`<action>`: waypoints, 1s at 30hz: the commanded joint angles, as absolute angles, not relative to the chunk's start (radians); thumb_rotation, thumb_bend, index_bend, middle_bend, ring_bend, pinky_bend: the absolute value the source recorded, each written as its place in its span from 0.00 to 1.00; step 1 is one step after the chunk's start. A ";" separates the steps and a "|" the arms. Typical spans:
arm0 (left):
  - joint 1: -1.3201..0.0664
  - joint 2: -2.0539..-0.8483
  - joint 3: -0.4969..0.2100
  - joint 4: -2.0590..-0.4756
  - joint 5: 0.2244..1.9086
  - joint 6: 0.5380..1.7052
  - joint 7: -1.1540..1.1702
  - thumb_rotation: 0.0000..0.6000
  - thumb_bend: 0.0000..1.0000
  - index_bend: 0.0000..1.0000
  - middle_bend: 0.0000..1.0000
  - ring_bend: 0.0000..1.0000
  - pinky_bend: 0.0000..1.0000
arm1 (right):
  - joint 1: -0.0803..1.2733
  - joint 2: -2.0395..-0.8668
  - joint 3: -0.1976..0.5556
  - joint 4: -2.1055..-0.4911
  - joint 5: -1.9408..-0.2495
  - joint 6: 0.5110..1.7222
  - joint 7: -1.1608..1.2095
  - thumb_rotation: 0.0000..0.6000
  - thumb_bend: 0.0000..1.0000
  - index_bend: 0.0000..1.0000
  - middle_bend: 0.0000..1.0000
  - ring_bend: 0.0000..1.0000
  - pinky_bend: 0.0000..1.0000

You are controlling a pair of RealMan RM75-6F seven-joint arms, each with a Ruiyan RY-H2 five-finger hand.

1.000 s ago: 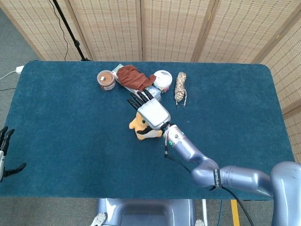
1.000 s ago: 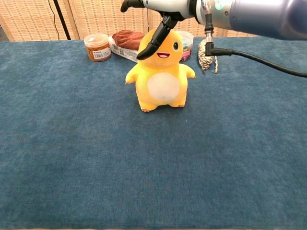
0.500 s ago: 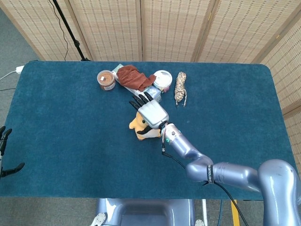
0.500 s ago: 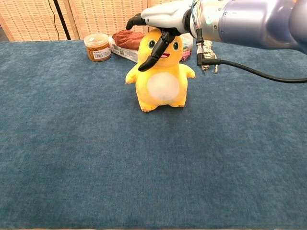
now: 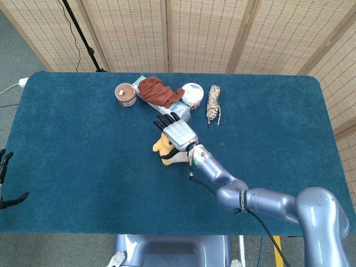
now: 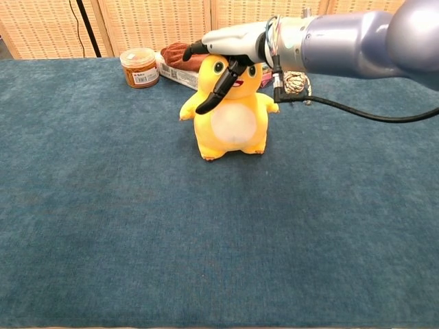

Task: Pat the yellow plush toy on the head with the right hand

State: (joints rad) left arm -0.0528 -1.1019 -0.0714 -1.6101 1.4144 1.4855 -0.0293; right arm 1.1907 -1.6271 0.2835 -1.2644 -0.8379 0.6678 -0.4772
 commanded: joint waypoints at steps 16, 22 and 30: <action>-0.046 -1.096 -0.068 -1.604 1.424 1.494 -0.057 1.00 0.00 0.00 0.00 0.00 0.00 | 1.180 -1.696 0.259 -1.184 -0.888 0.706 -0.402 0.53 0.00 0.00 0.00 0.00 0.00; -0.044 -1.093 -0.069 -1.603 1.425 1.496 -0.069 1.00 0.00 0.00 0.00 0.00 0.00 | 1.170 -1.639 0.297 -1.268 -0.909 0.761 -0.387 0.53 0.00 0.00 0.00 0.00 0.00; -0.040 -1.089 -0.062 -1.600 1.441 1.505 -0.080 1.00 0.00 0.00 0.00 0.00 0.00 | 1.131 -1.487 0.335 -1.491 -0.903 0.862 -0.431 0.53 0.00 0.00 0.00 0.00 0.00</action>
State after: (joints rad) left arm -0.0402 -1.0897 -0.0626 -1.6007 1.4404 1.5044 -0.0790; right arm 1.1518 -1.5463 0.3194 -1.4156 -0.9053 0.8184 -0.4089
